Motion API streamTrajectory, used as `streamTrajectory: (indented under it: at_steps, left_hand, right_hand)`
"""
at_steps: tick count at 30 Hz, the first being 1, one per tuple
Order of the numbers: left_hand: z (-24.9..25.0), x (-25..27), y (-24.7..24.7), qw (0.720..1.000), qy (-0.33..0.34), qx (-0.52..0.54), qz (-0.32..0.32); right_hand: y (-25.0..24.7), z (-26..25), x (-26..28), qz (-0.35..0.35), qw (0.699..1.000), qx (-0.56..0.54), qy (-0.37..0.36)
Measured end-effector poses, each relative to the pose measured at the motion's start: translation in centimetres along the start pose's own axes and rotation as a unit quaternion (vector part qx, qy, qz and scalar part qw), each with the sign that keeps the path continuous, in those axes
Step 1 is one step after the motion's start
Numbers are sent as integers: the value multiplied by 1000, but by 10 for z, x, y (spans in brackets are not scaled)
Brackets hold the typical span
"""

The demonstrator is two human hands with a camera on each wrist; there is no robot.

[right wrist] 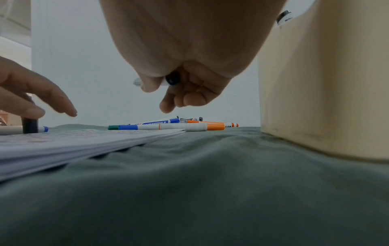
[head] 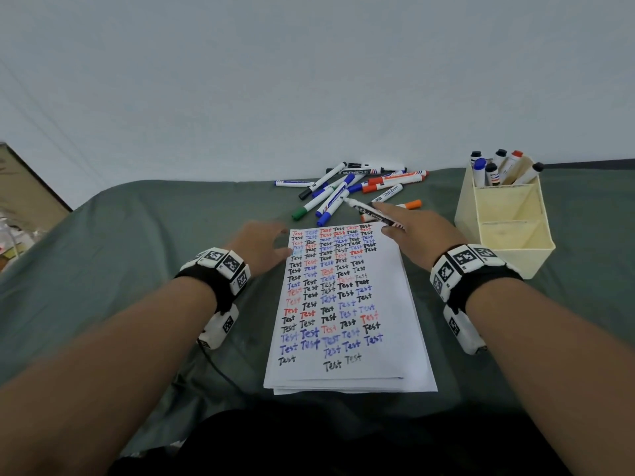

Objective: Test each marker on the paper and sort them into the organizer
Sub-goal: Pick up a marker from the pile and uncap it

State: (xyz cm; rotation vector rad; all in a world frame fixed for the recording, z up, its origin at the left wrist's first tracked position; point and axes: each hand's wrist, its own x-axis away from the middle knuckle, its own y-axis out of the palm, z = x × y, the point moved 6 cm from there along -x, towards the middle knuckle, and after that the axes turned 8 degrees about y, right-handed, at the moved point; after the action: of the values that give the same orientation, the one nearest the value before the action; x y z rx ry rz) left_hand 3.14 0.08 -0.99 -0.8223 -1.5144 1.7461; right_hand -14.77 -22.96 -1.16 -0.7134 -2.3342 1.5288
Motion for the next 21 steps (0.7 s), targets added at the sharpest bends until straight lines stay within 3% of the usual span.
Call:
streamTrajectory:
  at_steps: [2, 5, 9, 12, 21]
  left_hand:
    - [16, -2, -2, 998, 49, -18, 20]
    - [41, -2, 15, 994, 89, -46, -42]
    - [59, 7, 49, 985, 67, -36, -153]
    - [60, 12, 66, 979, 46, -24, -195]
    - [54, 14, 79, 974, 34, 24, -223]
  right_hand:
    - [-2, -2, 1, 10, 1000, 6, -16]
    - [0, -3, 2, -6, 1000, 5, -25]
    - [-1, -2, 1, 12, 1000, -6, -20]
    - [-1, -4, 2, 14, 1000, -8, -23]
    - [-1, 0, 0, 42, 999, -7, -26]
